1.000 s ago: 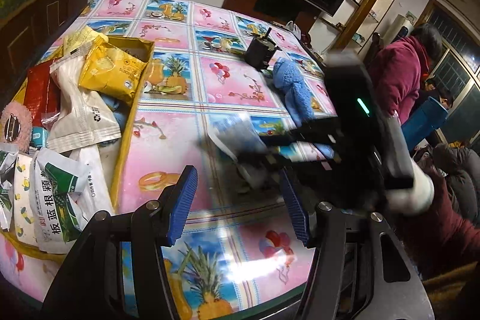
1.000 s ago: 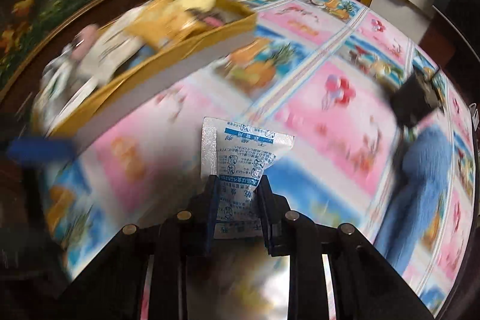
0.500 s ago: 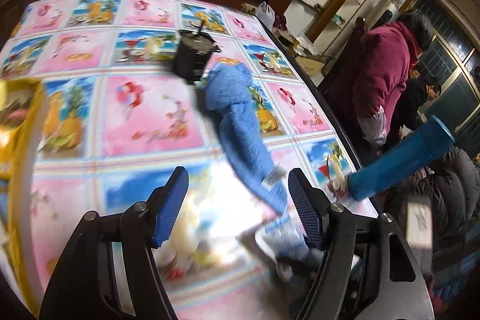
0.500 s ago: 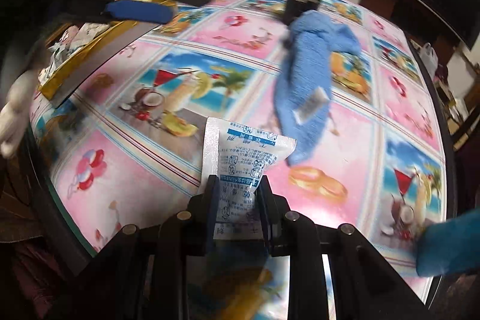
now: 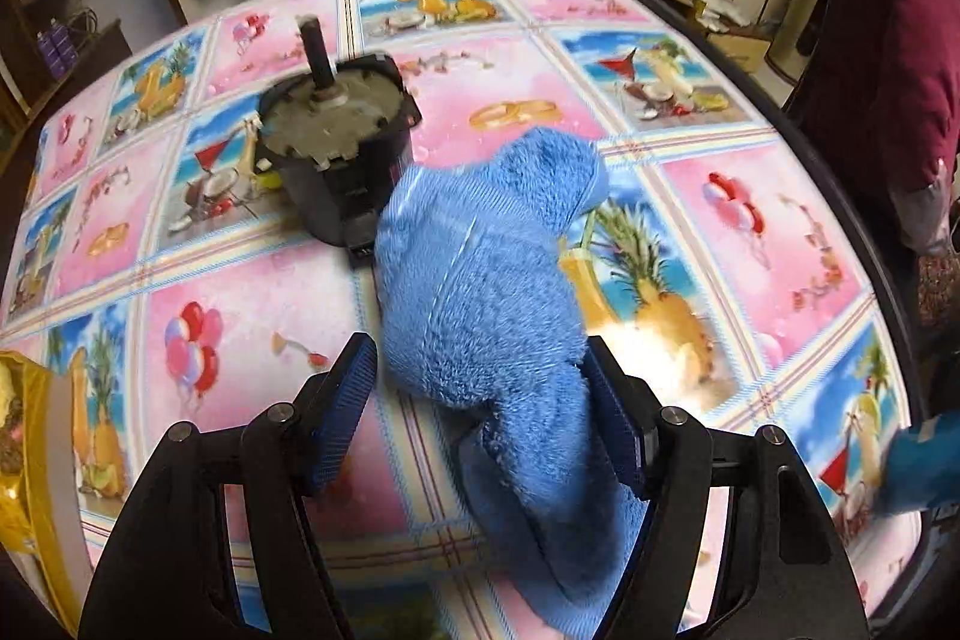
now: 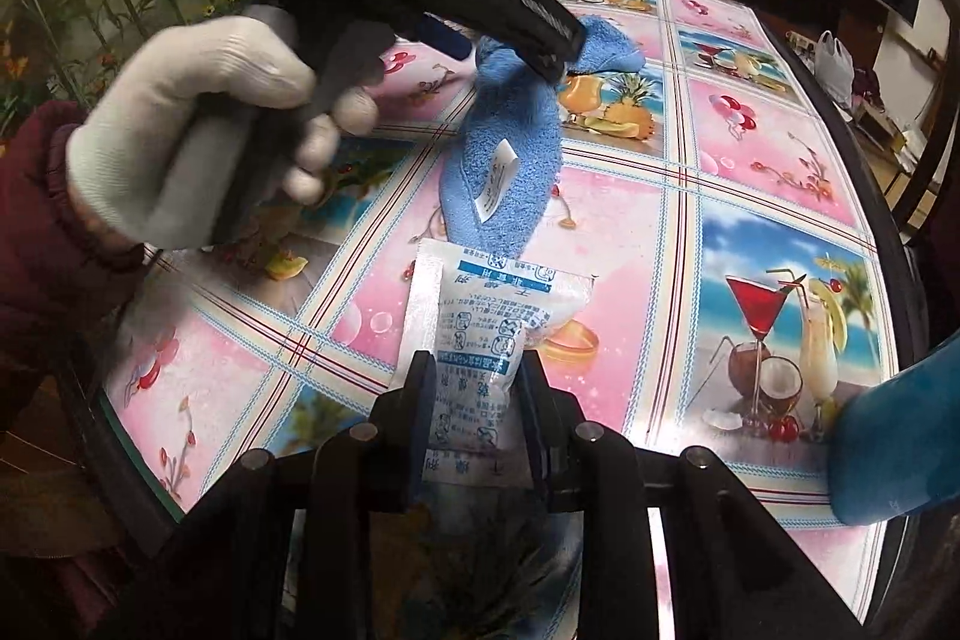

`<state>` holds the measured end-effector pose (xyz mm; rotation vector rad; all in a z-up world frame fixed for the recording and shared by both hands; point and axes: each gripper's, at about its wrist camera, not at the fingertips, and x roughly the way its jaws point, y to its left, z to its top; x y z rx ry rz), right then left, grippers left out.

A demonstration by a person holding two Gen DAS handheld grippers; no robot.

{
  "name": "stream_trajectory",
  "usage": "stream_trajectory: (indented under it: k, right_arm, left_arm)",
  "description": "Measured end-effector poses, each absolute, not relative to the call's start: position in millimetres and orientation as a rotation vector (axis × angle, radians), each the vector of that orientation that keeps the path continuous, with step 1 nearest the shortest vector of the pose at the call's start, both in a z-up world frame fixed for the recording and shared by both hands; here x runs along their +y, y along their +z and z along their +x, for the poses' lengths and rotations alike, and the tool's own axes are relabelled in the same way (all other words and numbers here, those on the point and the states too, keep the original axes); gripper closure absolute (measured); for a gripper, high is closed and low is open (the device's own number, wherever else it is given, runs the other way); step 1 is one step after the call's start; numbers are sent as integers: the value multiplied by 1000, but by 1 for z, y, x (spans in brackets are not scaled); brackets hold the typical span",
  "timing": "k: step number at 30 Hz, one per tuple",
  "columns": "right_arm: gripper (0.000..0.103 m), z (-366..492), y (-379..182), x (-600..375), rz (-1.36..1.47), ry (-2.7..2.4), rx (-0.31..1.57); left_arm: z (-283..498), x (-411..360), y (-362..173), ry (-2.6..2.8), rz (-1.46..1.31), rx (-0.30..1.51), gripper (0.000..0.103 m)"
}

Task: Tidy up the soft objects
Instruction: 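Grasp the blue towel with the left tool while the right tool holds the sachet, then carry the blue towel and white sachet into the foam box and release both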

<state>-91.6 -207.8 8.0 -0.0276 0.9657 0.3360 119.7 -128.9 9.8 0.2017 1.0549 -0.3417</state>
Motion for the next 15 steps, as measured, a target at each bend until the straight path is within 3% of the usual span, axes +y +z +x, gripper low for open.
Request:
stream_trajectory:
  k: [4,5,6,15]
  right_arm:
    - [76,-91,7,-210,-10,345,959]
    - [76,-91,7,-210,-14,345,956]
    - [76,-90,7,-210,-15,344,952]
    - [79,-95,8,-213,46,339,928]
  left_arm:
    - [120,-128,5,-343,190,1056,31]
    - [118,-124,6,-359,164,1059,36]
    - [116,-119,10,-402,118,1057,61]
    - [64,-53,59,-557,-131,948,62]
